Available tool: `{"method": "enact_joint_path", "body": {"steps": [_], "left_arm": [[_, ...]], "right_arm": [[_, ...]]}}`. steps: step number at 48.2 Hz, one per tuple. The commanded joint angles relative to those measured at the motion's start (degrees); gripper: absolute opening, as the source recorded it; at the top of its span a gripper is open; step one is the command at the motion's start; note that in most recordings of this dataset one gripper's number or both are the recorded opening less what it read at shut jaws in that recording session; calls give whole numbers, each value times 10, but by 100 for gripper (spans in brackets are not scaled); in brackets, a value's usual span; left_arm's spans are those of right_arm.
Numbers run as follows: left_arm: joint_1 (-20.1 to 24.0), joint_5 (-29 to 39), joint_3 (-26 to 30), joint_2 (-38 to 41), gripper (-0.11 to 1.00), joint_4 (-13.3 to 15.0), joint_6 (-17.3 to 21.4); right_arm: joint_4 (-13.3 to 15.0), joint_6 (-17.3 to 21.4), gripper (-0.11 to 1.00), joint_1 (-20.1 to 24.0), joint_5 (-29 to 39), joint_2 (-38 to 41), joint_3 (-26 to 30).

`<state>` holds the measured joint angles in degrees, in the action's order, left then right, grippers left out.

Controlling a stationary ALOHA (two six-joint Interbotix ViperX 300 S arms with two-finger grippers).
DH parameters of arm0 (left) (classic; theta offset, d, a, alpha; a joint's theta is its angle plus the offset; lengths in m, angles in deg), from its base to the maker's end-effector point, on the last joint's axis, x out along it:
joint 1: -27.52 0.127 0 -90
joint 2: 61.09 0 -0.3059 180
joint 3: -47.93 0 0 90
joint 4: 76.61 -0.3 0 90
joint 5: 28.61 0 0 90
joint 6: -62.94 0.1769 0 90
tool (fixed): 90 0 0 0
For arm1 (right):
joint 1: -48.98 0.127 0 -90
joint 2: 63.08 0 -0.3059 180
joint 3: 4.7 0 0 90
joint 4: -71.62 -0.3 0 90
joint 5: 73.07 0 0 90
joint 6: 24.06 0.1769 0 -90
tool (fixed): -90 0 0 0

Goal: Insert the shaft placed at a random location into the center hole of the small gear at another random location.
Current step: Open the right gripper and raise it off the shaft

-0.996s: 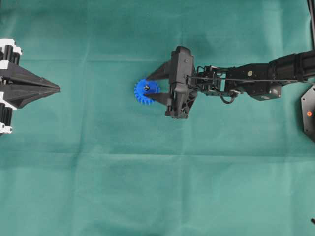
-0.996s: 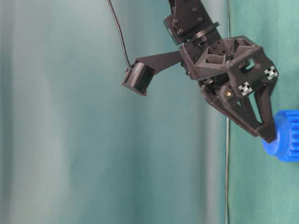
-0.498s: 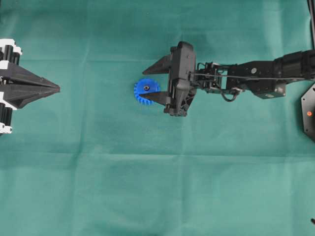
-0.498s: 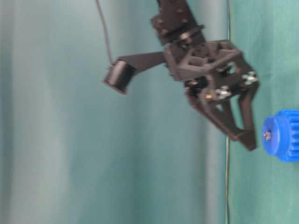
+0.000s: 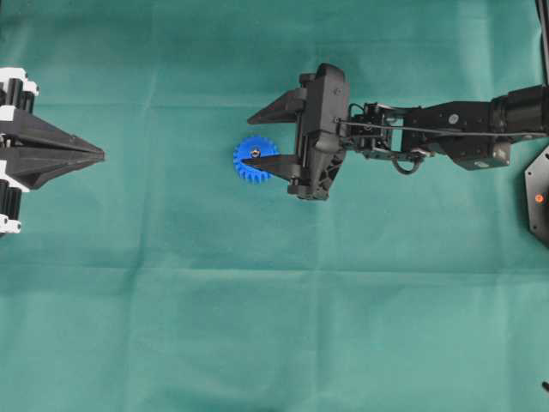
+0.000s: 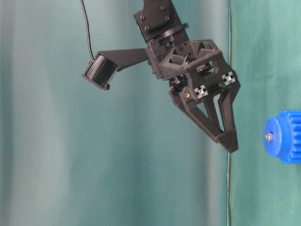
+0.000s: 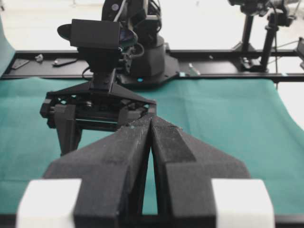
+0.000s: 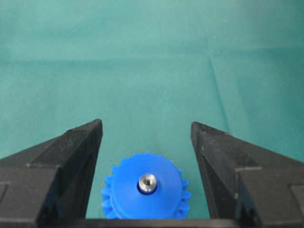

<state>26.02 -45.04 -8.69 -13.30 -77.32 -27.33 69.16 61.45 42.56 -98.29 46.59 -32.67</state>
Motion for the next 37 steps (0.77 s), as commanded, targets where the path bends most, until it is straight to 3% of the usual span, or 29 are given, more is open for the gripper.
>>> {"method": "enact_joint_path", "body": {"steps": [1,37], "left_arm": [[2,-6,12,4,0,-1,-2],[2,-6,12,4,0,-1,-2]], "right_arm": [[-1,-3,74,2,-2,-24,-3],[-2,-1,74,3,10,-151,-116]]}}
